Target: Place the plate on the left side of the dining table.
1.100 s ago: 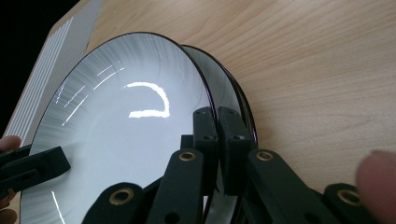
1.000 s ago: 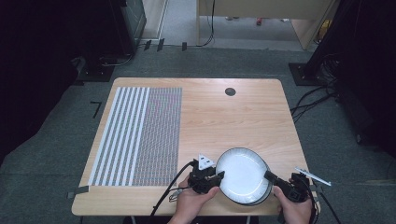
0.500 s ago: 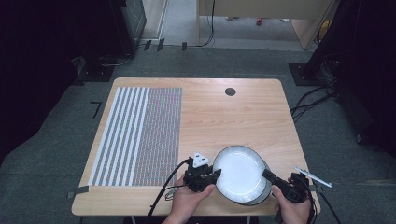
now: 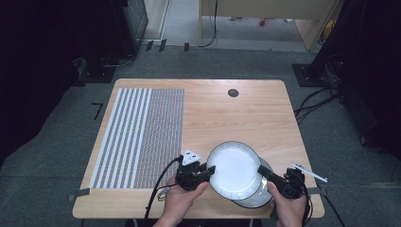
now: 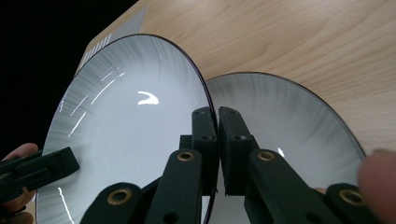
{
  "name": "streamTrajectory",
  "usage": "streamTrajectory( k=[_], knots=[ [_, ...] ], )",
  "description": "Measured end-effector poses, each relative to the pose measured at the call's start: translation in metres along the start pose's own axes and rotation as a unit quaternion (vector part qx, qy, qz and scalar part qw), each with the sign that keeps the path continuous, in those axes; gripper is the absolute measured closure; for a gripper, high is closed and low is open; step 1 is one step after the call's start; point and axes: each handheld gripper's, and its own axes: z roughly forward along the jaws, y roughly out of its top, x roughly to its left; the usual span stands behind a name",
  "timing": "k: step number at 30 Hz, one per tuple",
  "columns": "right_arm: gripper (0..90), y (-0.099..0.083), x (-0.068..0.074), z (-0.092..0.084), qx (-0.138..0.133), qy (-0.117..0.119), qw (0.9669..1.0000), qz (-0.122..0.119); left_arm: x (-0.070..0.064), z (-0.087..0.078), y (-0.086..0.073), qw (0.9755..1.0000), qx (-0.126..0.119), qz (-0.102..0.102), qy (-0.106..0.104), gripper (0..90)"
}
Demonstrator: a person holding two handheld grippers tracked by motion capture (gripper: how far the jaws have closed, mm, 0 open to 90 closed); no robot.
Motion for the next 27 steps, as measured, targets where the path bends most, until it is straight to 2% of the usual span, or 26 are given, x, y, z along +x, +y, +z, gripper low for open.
streamTrajectory(
  k=[9, 10, 13, 14, 15, 23, 24, 26, 27],
  knots=[
    [86.2, 0.006, 0.025, 0.016, 0.004, 0.006, 1.0, -0.006, 0.018, -0.019, 0.009, 0.9998, -0.016, -0.013, 0.007, 71.4],
    [86.1, 0.008, 0.033, 0.02, 0.004, 0.006, 0.9999, -0.009, 0.022, -0.024, 0.011, 0.9997, -0.018, -0.014, 0.01, 71.4],
    [86.2, 0.01, 0.043, 0.025, 0.005, 0.01, 0.9998, -0.013, 0.03, -0.032, 0.013, 0.9994, -0.024, -0.018, 0.014, 71.4],
    [86.2, 0.01, 0.043, 0.025, 0.005, 0.01, 0.9998, -0.013, 0.03, -0.032, 0.013, 0.9994, -0.024, -0.018, 0.014, 71.4],
    [86.2, 0.011, 0.05, 0.029, 0.007, 0.012, 0.9998, -0.016, 0.034, -0.038, 0.014, 0.9992, -0.029, -0.022, 0.017, 71.4],
    [86.2, 0.011, 0.07, 0.042, 0.011, 0.018, 0.9996, -0.021, 0.051, -0.054, 0.016, 0.9984, -0.04, -0.031, 0.023, 71.7],
    [86.3, 0.01, 0.077, 0.047, 0.015, 0.02, 0.9995, -0.021, 0.056, -0.059, 0.017, 0.998, -0.045, -0.037, 0.026, 71.8],
    [86.3, 0.01, 0.082, 0.051, 0.017, 0.022, 0.9993, -0.023, 0.058, -0.061, 0.017, 0.9978, -0.047, -0.038, 0.027, 71.9],
    [86.3, 0.009, 0.086, 0.054, 0.019, 0.023, 0.9993, -0.023, 0.064, -0.067, 0.017, 0.9974, -0.05, -0.042, 0.03, 71.9]
  ],
)
